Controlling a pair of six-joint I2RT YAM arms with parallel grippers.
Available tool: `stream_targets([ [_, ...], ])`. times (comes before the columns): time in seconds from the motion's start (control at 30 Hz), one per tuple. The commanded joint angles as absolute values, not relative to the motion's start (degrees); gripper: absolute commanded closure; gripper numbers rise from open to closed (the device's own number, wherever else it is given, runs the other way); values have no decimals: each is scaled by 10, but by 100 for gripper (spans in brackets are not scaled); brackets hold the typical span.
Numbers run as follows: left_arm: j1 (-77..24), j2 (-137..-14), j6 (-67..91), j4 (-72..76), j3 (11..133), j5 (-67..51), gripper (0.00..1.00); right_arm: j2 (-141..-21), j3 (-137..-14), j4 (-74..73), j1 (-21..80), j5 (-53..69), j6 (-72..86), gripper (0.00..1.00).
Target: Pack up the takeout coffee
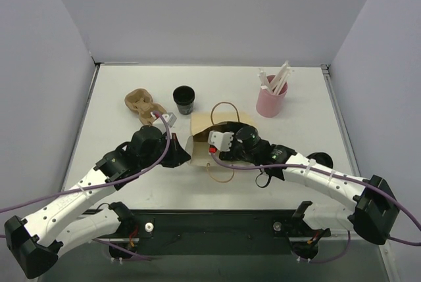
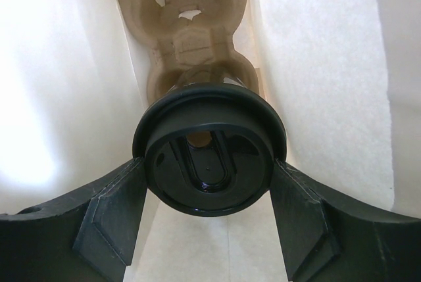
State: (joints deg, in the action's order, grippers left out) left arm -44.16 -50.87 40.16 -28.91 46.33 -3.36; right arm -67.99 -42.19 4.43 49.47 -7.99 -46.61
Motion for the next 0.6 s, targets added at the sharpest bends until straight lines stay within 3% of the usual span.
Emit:
stream_targets([
  [0.0, -443, -505, 402, -274, 477, -33, 100, -698, -419, 84, 487, -90, -479, 71],
  [0.57, -443, -504, 403, -279, 470, -50, 100, -758, -425, 139, 483, -91, -500, 71],
])
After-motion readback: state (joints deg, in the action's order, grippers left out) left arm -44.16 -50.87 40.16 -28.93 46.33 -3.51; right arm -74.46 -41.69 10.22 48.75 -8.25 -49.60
